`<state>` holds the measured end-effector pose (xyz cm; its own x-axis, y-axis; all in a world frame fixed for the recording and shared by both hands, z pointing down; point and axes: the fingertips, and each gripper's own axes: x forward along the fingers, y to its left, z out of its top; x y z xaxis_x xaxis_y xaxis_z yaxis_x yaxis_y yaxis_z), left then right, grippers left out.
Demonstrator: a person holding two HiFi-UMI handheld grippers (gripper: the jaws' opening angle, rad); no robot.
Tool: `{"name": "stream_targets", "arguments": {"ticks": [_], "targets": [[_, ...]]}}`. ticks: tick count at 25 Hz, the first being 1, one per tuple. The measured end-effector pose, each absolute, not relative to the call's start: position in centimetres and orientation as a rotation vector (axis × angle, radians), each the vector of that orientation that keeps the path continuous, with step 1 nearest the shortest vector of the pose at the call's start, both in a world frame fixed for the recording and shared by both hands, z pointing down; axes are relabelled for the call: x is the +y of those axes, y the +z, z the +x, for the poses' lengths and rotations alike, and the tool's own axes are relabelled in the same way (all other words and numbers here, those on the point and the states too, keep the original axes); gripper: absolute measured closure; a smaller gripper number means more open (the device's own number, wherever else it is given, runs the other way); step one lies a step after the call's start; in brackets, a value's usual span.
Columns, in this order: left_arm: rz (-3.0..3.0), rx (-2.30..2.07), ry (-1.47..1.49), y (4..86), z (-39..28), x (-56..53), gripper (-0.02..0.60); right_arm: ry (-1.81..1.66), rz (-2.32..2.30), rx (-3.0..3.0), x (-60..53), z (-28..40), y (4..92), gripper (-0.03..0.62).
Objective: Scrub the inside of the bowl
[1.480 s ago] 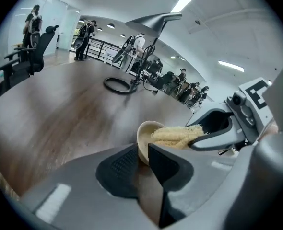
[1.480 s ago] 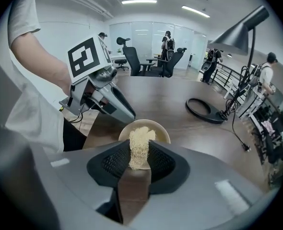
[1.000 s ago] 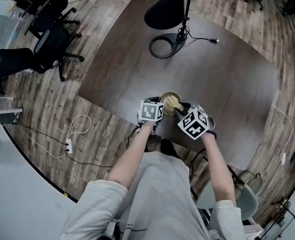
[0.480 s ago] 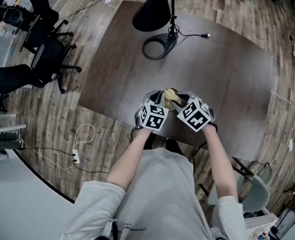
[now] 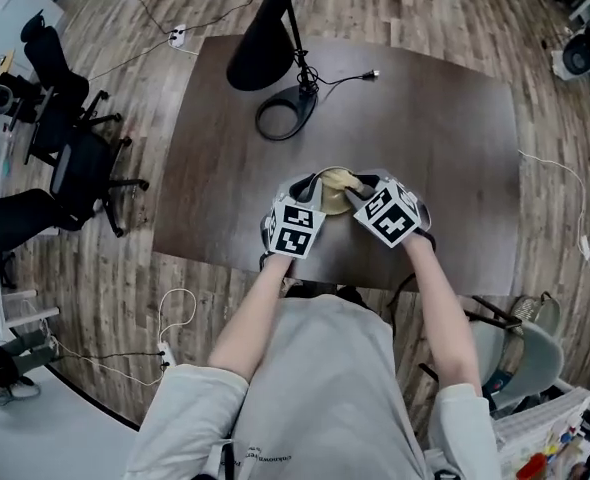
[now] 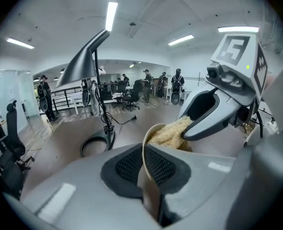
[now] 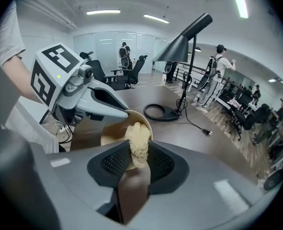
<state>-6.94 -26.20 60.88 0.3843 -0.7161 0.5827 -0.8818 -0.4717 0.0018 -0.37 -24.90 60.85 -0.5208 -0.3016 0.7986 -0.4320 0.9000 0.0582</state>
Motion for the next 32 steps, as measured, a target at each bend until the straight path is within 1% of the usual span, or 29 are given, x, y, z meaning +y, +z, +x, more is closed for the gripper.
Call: {"name": "stream_targets", "arguments": {"ticks": [5,13,32], "targets": [[2.368,-1.422,0.692,59.0,-6.7,-27.3,0.566,0.171,0.610,-2.145,-25.5,1.0,59.5,0.471],[2.391,-1.424,0.591,57.1,-6.4,-27.8,0.564,0.204,0.643,-2.047,-23.5,1.5,60.1,0.474],[2.420,-1.375,0.543,56.6,-5.4,-28.2,0.563,0.244,0.606,-2.148,-22.6,-1.4,58.8,0.479]]}}
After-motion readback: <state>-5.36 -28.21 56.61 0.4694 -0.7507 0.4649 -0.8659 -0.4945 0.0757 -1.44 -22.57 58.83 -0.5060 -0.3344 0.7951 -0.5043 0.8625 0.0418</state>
